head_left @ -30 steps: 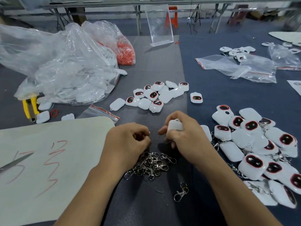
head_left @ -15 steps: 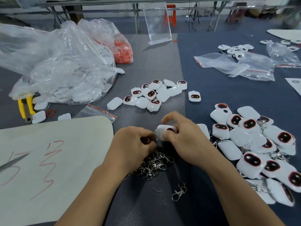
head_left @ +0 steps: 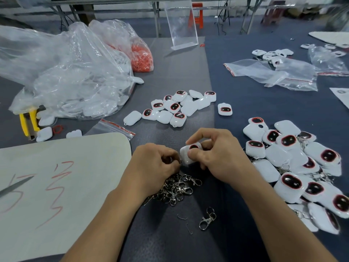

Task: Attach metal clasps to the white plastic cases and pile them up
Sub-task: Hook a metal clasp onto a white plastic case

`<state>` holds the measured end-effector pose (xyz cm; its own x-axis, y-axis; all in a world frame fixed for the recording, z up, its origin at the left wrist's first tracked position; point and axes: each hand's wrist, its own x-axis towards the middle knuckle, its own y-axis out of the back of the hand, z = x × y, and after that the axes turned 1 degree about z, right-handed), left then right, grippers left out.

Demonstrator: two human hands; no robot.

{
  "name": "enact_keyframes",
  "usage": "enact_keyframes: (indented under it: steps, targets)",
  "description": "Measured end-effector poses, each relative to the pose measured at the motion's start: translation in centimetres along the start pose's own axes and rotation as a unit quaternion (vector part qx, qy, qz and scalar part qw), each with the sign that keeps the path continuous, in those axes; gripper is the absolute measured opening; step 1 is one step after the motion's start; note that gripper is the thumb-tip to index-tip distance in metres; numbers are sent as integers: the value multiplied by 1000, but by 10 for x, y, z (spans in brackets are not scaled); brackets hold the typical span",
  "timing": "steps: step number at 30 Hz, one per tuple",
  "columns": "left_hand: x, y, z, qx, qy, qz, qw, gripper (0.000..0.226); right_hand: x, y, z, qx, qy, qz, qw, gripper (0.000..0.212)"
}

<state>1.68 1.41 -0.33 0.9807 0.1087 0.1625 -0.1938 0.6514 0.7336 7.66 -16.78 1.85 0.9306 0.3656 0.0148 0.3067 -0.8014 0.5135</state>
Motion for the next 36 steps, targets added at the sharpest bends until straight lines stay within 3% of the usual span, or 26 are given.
enact_keyframes:
  steps: [6,17,36]
  targets:
    - [2,1,-1,-22,27,-4,999,20,-5,-7,-4,-88,32,45,995,9]
    - [2,0,0,-12,12,-3,1000,23,-5,-11,0,-25,11,80,996,12]
    - [-2,1,0,-9,6,-4,1000,21,-11,-18,-12,-115,46,35,992,7]
